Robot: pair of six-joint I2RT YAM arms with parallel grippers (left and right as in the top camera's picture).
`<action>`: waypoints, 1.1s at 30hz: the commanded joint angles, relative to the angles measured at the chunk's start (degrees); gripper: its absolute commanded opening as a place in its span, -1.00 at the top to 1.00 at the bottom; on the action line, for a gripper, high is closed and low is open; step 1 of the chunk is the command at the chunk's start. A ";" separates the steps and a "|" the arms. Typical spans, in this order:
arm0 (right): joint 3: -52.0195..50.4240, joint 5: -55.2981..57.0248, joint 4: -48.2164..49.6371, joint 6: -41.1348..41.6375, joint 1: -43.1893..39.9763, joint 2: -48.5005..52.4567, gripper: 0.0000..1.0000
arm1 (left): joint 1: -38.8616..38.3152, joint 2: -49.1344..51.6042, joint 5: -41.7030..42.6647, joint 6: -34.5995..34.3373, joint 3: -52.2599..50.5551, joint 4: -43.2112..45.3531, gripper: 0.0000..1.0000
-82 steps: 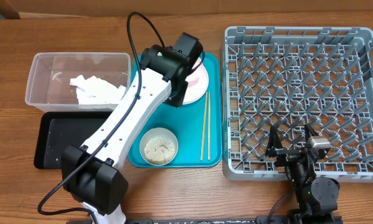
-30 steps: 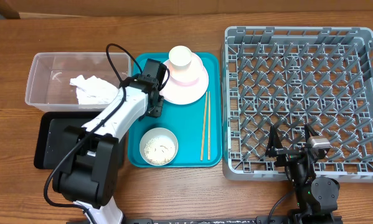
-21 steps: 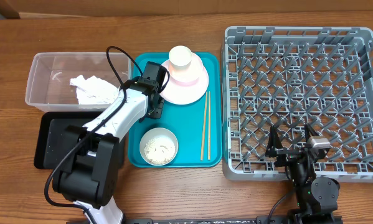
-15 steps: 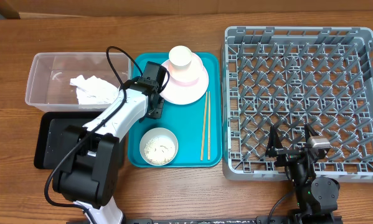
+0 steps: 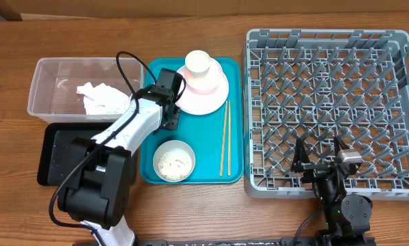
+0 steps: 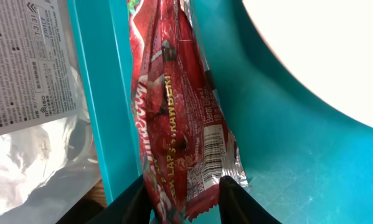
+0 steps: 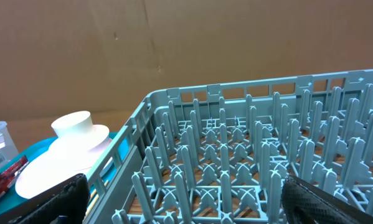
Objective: Sort waste into correct bins and load items into the dishwasher
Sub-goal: 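Grasp the red snack wrapper with the left gripper, then carry the red wrapper to the clear bin and release it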
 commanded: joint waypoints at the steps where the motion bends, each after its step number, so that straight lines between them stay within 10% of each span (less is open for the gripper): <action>1: -0.59 -0.13 0.46 -0.20 -0.07 -0.57 -1.00 | -0.04 -1.07 0.66 -0.83 -0.24 0.11 0.28; 17: -0.59 -0.13 0.46 -0.20 -0.09 -0.57 -1.00 | -0.04 -1.07 1.66 -0.74 -2.91 2.80 0.31; 24: -0.59 -0.13 0.46 -0.20 -0.07 -0.57 -1.00 | -0.07 -1.16 1.70 -0.72 -2.34 2.16 0.92; 33: -0.59 -0.13 0.46 -0.20 -0.07 -0.57 -1.00 | -0.11 -3.63 1.68 -3.37 17.14 -17.55 0.92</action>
